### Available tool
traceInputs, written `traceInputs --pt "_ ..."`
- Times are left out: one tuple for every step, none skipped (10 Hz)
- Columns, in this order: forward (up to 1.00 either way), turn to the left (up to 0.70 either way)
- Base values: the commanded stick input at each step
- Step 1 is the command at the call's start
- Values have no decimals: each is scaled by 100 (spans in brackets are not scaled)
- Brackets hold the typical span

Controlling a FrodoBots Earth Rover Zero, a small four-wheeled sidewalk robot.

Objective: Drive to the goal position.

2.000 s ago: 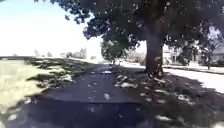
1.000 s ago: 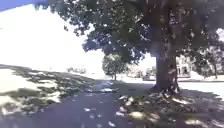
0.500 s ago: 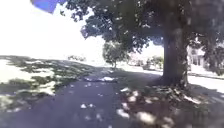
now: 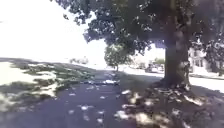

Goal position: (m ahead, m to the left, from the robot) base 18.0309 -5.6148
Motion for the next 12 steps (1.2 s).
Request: traceInputs --pt "85 23" --pt "85 32" --pt "85 11" --pt "85 0" --pt "85 0" --pt "85 0" --pt "85 0" --pt "85 0" --pt "85 0" --pt "85 0" --pt "85 0" --pt "85 -12"
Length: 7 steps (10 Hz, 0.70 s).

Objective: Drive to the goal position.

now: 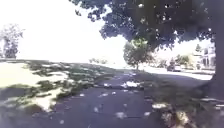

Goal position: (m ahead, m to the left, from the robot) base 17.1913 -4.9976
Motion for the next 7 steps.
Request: traceInputs --pt "85 -29" --pt "85 -32" --pt "85 -12" --pt "85 -1" --pt "85 -1" --pt "84 0" --pt "69 0"
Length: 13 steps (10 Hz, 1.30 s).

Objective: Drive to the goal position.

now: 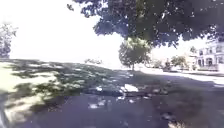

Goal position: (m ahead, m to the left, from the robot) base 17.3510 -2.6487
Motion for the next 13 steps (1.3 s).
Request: traceInputs --pt "45 0" --pt "9 -4" --pt "0 -5" --pt "0 -5" --pt "0 -5" --pt "0 -5" --pt "0 -5" --pt "0 -5" --pt "0 -5" --pt "0 -5" --pt "0 -5" --pt "0 0" --pt "0 0"
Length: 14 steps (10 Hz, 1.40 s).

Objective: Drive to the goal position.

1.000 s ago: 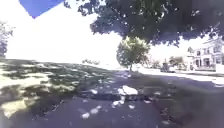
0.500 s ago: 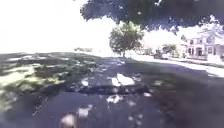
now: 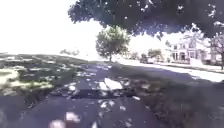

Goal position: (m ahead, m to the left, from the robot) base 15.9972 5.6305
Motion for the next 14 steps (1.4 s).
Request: traceInputs --pt "0 0" --pt "0 0" --pt "0 -64" --pt "0 -85" --pt "0 -38" --pt "0 -6" --pt "4 -6" --pt "5 -6" --pt "5 -6" --pt "77 -3" --pt "84 -3" --pt "84 -3" --pt "84 -3" --pt "84 -3"
